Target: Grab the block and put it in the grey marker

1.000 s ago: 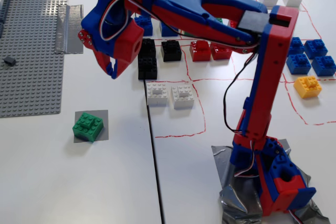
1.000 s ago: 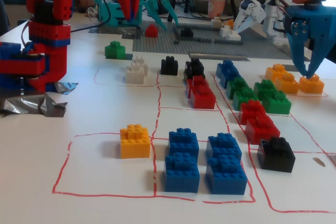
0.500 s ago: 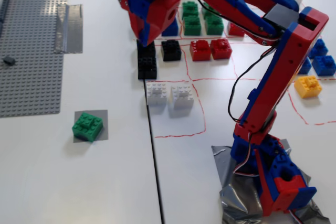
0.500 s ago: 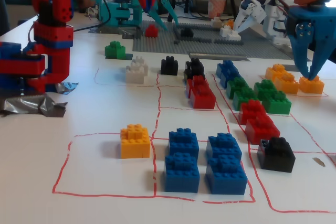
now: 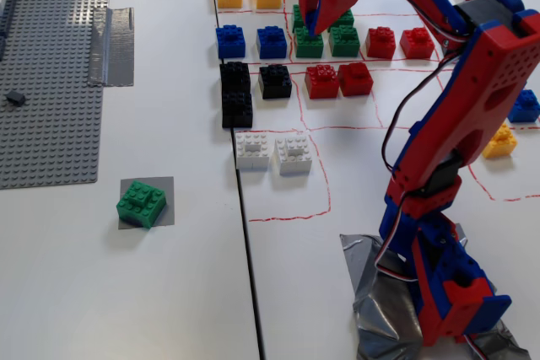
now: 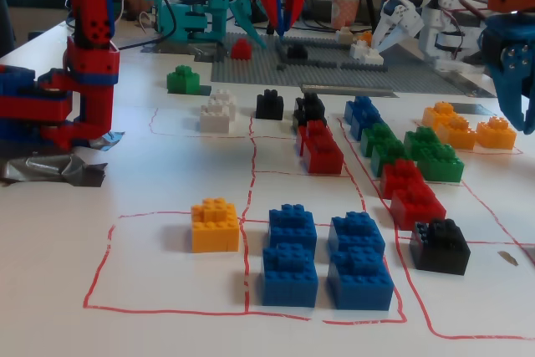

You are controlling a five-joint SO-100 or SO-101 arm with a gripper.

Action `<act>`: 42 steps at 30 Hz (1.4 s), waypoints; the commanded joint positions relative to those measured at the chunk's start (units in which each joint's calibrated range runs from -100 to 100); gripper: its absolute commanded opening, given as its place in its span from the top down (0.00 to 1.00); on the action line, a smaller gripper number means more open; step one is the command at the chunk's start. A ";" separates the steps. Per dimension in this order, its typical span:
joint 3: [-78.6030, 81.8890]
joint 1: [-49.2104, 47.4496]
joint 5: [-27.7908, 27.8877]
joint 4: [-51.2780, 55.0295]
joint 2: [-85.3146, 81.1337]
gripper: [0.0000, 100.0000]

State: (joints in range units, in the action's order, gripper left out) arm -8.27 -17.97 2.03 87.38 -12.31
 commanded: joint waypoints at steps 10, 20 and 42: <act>-3.36 12.96 0.83 -0.28 -5.10 1.00; 2.27 20.71 1.95 -3.85 -5.35 1.00; 5.00 25.91 1.32 -8.07 -2.96 1.00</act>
State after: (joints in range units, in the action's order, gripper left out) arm -1.73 6.99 3.39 80.50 -12.89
